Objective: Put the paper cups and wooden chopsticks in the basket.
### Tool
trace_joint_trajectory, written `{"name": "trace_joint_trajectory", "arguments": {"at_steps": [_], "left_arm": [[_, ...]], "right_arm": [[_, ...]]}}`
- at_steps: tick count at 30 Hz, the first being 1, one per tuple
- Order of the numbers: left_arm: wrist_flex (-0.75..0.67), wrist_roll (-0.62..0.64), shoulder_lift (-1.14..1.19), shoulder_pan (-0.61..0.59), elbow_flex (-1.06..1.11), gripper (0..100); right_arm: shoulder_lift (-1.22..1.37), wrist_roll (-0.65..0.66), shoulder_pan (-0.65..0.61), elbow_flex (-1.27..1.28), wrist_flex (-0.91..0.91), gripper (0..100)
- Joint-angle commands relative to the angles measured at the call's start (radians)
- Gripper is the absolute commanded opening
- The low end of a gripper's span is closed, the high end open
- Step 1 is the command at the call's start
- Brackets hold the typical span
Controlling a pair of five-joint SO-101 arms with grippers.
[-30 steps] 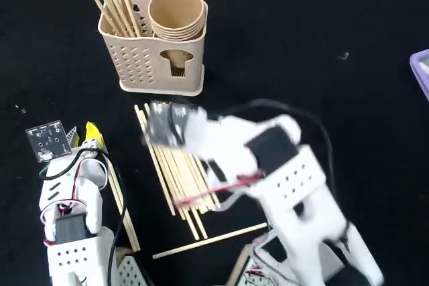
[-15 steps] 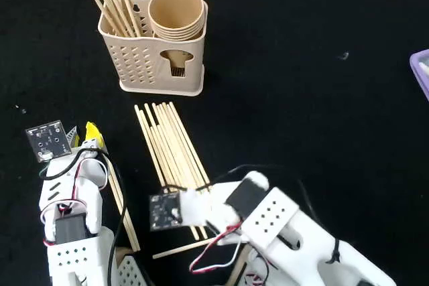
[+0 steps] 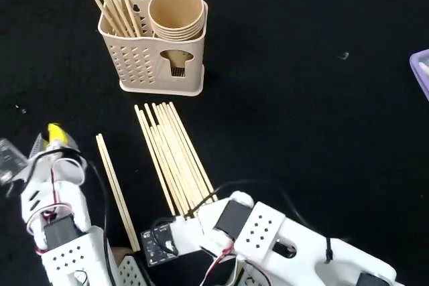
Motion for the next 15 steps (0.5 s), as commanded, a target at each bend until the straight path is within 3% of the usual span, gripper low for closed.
{"name": "trace_joint_trajectory", "arguments": {"at_steps": [1,6,15], "left_arm": [[-0.025,0.072,-0.005,-0.022,0.022,10],[-0.026,0.075,-0.005,-0.022,0.022,10],[-0.026,0.075,-0.005,-0.019,0.022,10]], "right_arm": [[-0.027,-0.021,0.002,0.010,-0.046,18.0],[0.018,-0.044,-0.002,0.019,-0.081,18.0],[0.371,-0.049,0.005,-0.018,-0.204,17.7]]}}
